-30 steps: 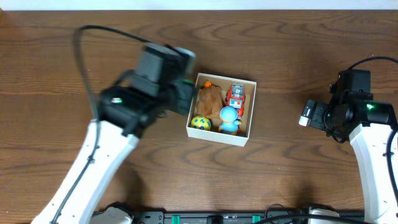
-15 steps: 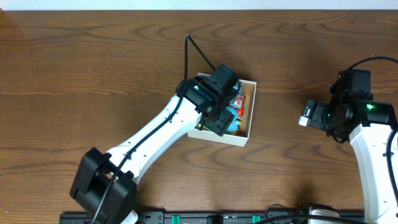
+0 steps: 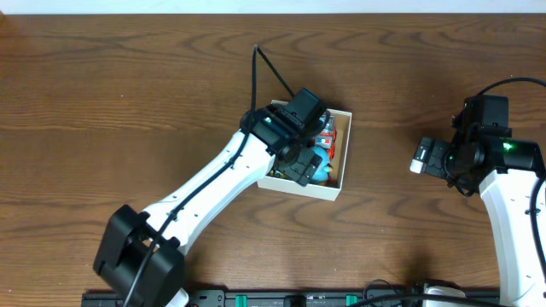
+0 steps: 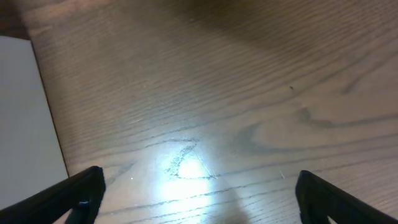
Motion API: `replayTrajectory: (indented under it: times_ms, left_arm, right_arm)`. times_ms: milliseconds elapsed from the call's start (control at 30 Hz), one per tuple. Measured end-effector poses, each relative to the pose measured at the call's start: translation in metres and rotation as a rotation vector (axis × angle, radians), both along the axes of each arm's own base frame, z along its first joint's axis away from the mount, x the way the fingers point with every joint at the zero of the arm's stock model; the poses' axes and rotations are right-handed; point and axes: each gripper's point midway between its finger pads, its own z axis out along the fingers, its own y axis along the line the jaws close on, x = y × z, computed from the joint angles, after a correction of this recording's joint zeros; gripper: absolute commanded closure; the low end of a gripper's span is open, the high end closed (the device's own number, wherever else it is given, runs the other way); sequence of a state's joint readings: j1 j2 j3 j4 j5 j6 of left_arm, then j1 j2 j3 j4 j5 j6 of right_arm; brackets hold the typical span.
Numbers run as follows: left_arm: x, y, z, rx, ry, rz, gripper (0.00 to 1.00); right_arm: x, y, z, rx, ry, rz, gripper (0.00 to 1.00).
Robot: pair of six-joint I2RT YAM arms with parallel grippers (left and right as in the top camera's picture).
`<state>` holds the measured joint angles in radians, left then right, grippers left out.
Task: Pack container
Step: 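Carry the green ball into the box and open the left gripper, then withdraw the left gripper from the box to the left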
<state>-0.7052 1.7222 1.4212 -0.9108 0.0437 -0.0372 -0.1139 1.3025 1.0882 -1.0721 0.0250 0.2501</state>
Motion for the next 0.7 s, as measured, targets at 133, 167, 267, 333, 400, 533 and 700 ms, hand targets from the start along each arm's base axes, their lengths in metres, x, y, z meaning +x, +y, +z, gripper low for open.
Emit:
replayTrajectory:
  times_ms: [133, 167, 267, 333, 400, 533, 700]
  left_arm:
    - [0.013, 0.027, 0.026, -0.002, -0.072, 0.089, 0.10]
    - [0.018, 0.038, 0.035, -0.009, -0.093, 0.121, 0.10]
    - [0.035, 0.083, 0.068, -0.045, -0.174, 0.266, 0.10]
    - [0.043, 0.111, 0.083, -0.060, -0.213, 0.355, 0.11]
    - [0.048, 0.150, 0.095, -0.063, -0.239, 0.481, 0.15]
    - [0.047, 0.204, 0.095, -0.046, -0.214, 0.659, 0.40]
    - [0.043, 0.245, 0.090, -0.067, -0.165, 0.791, 0.89]
  right_arm:
    - [0.001, 0.006, 0.000, 0.024, -0.002, 0.033, 0.37]
    - [0.001, 0.006, 0.000, 0.026, -0.002, 0.042, 0.56]
    - [0.001, 0.008, 0.000, 0.032, -0.003, 0.051, 0.99]
    - [0.001, 0.009, 0.000, 0.035, -0.003, 0.054, 0.99]
    - [0.001, 0.014, 0.000, 0.038, -0.003, 0.070, 0.99]
    - [0.003, 0.028, 0.000, 0.040, -0.005, 0.122, 0.99]
    - [0.017, 0.053, -0.009, 0.045, -0.011, 0.201, 0.99]
